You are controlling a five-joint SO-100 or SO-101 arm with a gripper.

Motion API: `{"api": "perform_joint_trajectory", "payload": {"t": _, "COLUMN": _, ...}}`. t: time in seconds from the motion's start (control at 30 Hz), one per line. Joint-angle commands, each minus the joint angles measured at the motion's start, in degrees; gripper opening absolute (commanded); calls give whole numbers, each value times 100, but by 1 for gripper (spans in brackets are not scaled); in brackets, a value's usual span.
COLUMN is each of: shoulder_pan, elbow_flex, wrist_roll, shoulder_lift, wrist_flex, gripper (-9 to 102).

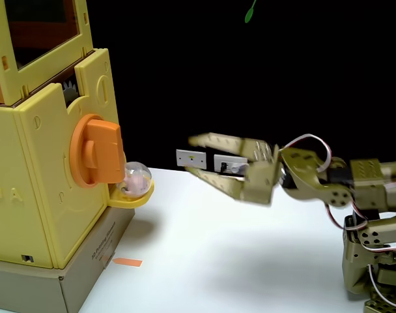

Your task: Turn the button of vending machine.

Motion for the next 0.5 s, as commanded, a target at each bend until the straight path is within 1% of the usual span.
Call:
{"api": "perform_joint_trajectory", "payload": {"t": 0.0, "shoulder_pan": -141, "elbow_flex": 1441, "wrist_roll": -2224, "shoulder_lift": 624, "wrist_flex": -1011, "gripper": 14}}
{"api": "perform_joint_trajectory", "payload": {"t": 0.03, "shoulder_pan": -211, "elbow_flex": 1450, "wrist_roll": -2575, "shoulder_lift": 729, "wrist_flex": -554, "gripper": 13}}
{"api": "perform_joint_trajectory", "payload": {"t": 0.1, "shoulder_pan": -264, "elbow_flex": 1459, "wrist_roll": -2892, "shoulder_lift": 1063, "wrist_flex": 229, "gripper": 7}}
{"api": "perform_joint_trajectory", "payload": {"t": 0.13, "shoulder_pan": -264, "elbow_flex": 1459, "wrist_roll": -2953, "shoulder_lift": 1230, "wrist_flex": 571, "gripper": 7}}
{"api": "perform_joint_trajectory", "payload": {"t": 0.27, "shoulder_pan": -185, "elbow_flex": 1459, "wrist_roll": -2751, "shoulder_lift": 1802, "wrist_flex": 1521, "gripper": 3}}
{"api": "perform_joint_trajectory", "payload": {"t": 0.33, "shoulder_pan": -176, "elbow_flex": 1459, "wrist_roll": -2698, "shoulder_lift": 2101, "wrist_flex": 2180, "gripper": 4}}
{"api": "perform_joint_trajectory", "payload": {"t": 0.4, "shoulder_pan": -132, "elbow_flex": 1459, "wrist_roll": -2628, "shoulder_lift": 2461, "wrist_flex": 2927, "gripper": 2}}
{"api": "perform_joint_trajectory", "payload": {"t": 0.47, "shoulder_pan": -123, "elbow_flex": 1459, "wrist_roll": -2435, "shoulder_lift": 2786, "wrist_flex": 3428, "gripper": 0}}
